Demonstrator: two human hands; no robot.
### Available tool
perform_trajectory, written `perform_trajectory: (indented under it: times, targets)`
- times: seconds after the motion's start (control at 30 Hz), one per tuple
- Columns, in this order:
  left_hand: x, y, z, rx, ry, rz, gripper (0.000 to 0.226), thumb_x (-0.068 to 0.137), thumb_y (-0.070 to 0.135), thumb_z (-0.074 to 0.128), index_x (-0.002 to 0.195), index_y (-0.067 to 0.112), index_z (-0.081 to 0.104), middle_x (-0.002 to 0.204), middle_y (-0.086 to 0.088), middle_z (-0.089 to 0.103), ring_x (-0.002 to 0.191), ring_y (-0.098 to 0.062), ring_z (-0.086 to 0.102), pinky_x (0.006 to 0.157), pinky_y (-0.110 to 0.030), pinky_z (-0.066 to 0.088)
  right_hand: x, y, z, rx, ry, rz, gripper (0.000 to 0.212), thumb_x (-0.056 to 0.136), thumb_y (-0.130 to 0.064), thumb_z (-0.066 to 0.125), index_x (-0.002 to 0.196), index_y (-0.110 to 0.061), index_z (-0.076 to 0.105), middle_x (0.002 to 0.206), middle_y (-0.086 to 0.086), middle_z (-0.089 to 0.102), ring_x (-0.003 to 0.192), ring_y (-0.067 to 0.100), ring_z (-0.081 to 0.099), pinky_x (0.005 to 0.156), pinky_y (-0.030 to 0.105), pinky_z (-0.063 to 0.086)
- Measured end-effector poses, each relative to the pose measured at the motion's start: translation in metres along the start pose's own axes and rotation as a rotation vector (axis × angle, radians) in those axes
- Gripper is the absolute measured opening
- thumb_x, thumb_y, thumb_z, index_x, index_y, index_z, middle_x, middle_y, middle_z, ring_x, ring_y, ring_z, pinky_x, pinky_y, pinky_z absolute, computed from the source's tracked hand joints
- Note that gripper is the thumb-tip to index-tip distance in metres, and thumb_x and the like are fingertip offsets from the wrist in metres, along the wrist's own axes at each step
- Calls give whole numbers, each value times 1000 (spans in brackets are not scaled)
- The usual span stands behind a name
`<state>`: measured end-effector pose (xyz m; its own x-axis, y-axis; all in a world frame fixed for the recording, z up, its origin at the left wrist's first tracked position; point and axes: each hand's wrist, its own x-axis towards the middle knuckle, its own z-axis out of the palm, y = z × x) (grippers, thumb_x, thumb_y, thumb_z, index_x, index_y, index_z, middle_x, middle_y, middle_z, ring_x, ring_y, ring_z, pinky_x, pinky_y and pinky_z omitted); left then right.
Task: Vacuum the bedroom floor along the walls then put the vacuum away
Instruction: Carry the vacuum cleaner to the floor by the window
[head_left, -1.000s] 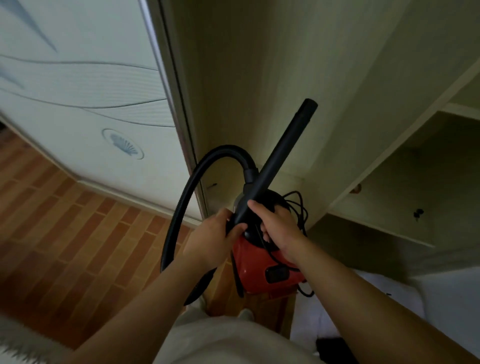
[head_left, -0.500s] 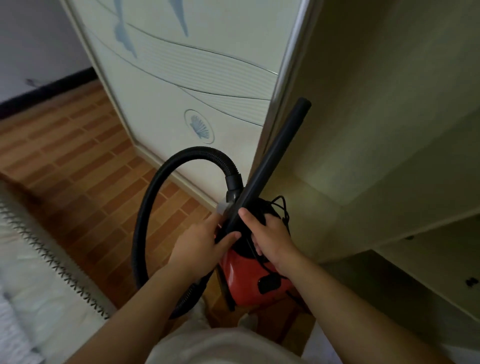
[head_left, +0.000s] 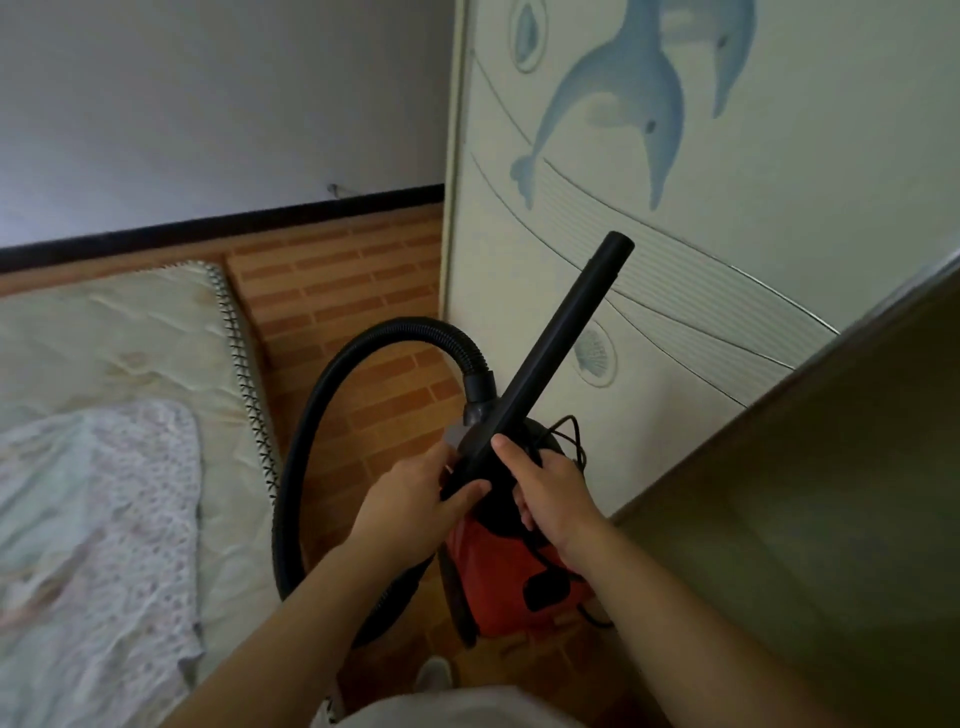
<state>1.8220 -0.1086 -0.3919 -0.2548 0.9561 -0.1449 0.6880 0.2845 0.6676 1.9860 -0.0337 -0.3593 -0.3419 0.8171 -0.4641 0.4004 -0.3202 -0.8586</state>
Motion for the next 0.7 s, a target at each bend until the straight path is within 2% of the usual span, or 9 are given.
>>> perform_trajectory:
  times: [0.2, 0.43, 0.7]
  targets:
    - [24, -2, -47, -23, 154, -57, 26, 93, 59, 64, 106, 38, 54, 90, 16, 67, 75, 0, 66, 66, -28, 60, 36, -57, 26, 12, -117, -59, 44, 94, -57, 62, 76, -17, 64, 56, -1, 46, 45, 13, 40, 48, 29, 33]
    - [76, 2, -76, 7, 326, -158, 32, 91, 62, 62, 113, 39, 56, 92, 18, 65, 79, 1, 64, 70, -30, 59, 99, -109, 28, -21, -225, -123, 49, 92, -61, 63, 76, -14, 59, 59, 3, 48, 46, 15, 43, 49, 31, 36]
    - [160, 29, -113, 22, 469, -235, 39, 93, 59, 62, 120, 30, 61, 87, 17, 63, 75, 2, 60, 62, -22, 49, 179, -185, 12, -33, -353, -220, 48, 94, -59, 62, 77, -15, 60, 55, -2, 48, 43, 11, 43, 45, 26, 36]
